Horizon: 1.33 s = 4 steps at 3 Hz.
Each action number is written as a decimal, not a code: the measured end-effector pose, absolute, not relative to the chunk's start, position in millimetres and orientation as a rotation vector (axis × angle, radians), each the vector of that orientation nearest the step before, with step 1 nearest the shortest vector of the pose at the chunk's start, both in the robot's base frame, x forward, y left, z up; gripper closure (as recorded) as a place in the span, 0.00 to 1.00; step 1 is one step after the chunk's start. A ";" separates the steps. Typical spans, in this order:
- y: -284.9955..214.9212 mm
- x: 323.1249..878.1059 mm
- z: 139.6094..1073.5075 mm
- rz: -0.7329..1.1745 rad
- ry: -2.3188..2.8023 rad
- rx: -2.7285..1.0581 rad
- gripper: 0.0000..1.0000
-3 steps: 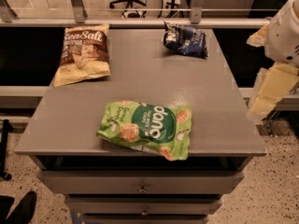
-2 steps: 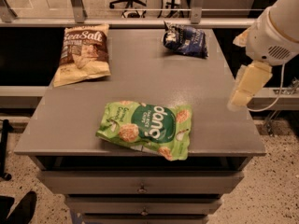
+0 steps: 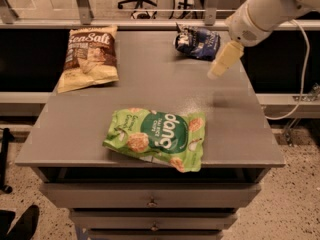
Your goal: Move blue chip bag near green rice chip bag
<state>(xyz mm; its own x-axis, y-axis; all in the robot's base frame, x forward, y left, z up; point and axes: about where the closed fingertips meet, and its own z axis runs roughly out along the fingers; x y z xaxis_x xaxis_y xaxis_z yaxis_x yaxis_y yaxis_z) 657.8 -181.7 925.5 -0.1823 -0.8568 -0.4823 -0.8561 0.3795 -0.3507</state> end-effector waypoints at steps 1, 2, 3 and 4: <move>-169.1 716.1 928.7 0.011 1.954 -1.406 0.00; -167.5 757.5 925.6 0.056 1.927 -1.326 0.00; -169.5 787.7 919.2 0.122 1.921 -1.242 0.00; -170.4 809.3 907.7 0.176 1.933 -1.182 0.00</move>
Offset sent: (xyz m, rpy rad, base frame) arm 0.1636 0.0032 0.0073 0.2645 -0.1471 -0.0784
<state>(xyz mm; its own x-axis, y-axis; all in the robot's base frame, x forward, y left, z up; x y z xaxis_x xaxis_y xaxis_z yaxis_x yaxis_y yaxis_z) 809.3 -170.4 907.7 -0.2009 -0.6688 -0.7157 -0.7869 0.5454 -0.2888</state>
